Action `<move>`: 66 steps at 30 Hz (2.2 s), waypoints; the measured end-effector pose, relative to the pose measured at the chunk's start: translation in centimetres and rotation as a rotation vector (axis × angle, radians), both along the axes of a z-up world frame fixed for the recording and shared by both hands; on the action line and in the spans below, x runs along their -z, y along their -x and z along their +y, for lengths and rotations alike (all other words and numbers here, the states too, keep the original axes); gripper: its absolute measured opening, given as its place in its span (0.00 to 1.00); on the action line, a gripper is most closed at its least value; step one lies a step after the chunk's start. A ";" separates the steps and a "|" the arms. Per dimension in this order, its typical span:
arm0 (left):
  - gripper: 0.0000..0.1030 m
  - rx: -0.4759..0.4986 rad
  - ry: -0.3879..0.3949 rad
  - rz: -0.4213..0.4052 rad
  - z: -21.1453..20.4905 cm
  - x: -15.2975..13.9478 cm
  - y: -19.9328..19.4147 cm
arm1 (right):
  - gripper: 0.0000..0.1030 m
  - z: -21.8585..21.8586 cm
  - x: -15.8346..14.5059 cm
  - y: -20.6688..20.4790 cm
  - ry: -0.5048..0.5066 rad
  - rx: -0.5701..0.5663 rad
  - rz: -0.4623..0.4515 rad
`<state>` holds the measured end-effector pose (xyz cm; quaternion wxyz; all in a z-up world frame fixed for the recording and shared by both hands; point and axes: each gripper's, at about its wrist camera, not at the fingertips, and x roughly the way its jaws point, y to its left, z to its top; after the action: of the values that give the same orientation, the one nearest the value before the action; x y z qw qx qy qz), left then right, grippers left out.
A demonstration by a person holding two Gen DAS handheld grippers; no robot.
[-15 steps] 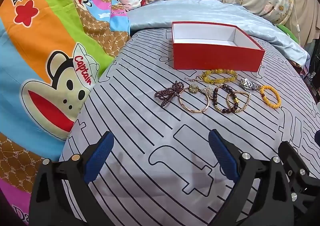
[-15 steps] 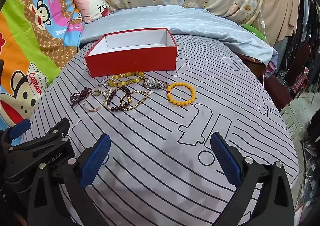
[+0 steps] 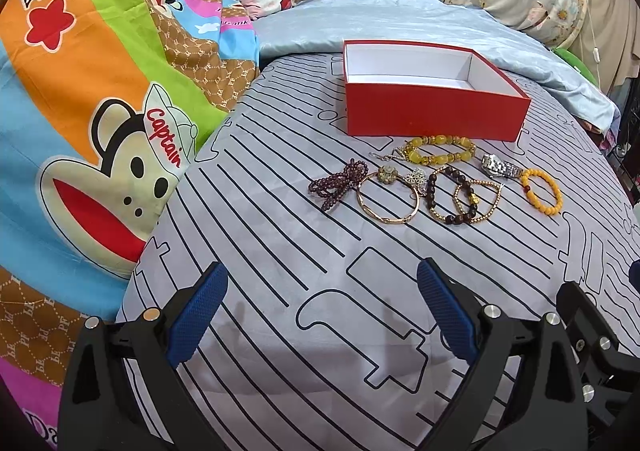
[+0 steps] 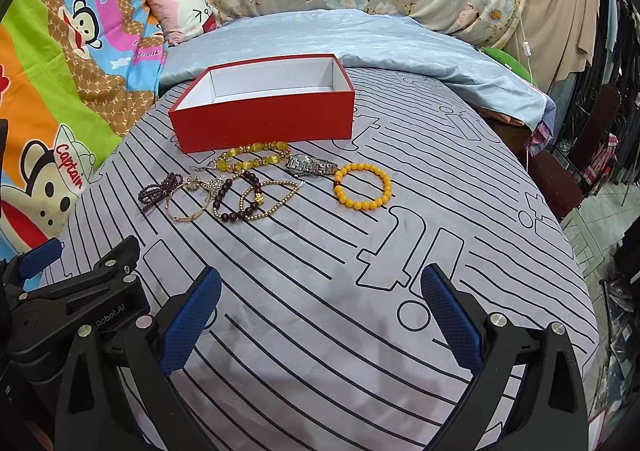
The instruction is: Organize jewelry
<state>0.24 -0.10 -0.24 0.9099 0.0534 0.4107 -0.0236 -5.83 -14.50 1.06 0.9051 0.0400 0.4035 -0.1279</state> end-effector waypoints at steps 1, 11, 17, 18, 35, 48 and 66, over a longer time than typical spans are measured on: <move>0.90 0.001 0.001 0.001 0.1 0.0 0.0 | 0.95 0.0 0.0 0.0 -0.001 0.000 0.001; 0.90 0.005 -0.004 0.007 0.1 0.0 0.0 | 0.95 0.0 0.0 -0.1 -0.002 0.001 0.003; 0.90 0.006 -0.002 0.002 0.2 0.0 0.0 | 0.95 -0.1 0.1 -0.2 -0.005 0.002 0.003; 0.90 0.005 0.000 -0.001 0.1 0.0 0.0 | 0.95 -0.1 0.1 -0.2 -0.007 0.002 0.003; 0.90 0.005 0.013 0.009 0.1 0.6 -0.2 | 0.95 -0.2 0.8 -0.4 -0.017 0.006 0.010; 0.90 -0.015 0.153 0.042 2.1 2.0 -3.7 | 0.95 -1.8 2.2 -1.7 -0.048 0.023 0.038; 0.46 0.054 0.195 0.097 1.4 4.0 -10.4 | 0.92 -6.0 2.4 -5.6 -0.090 0.063 0.020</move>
<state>10.62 1.28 -4.24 0.8890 -0.0256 0.4482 -0.0906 -0.28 -20.47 -1.36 0.8938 0.0920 0.4166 -0.1384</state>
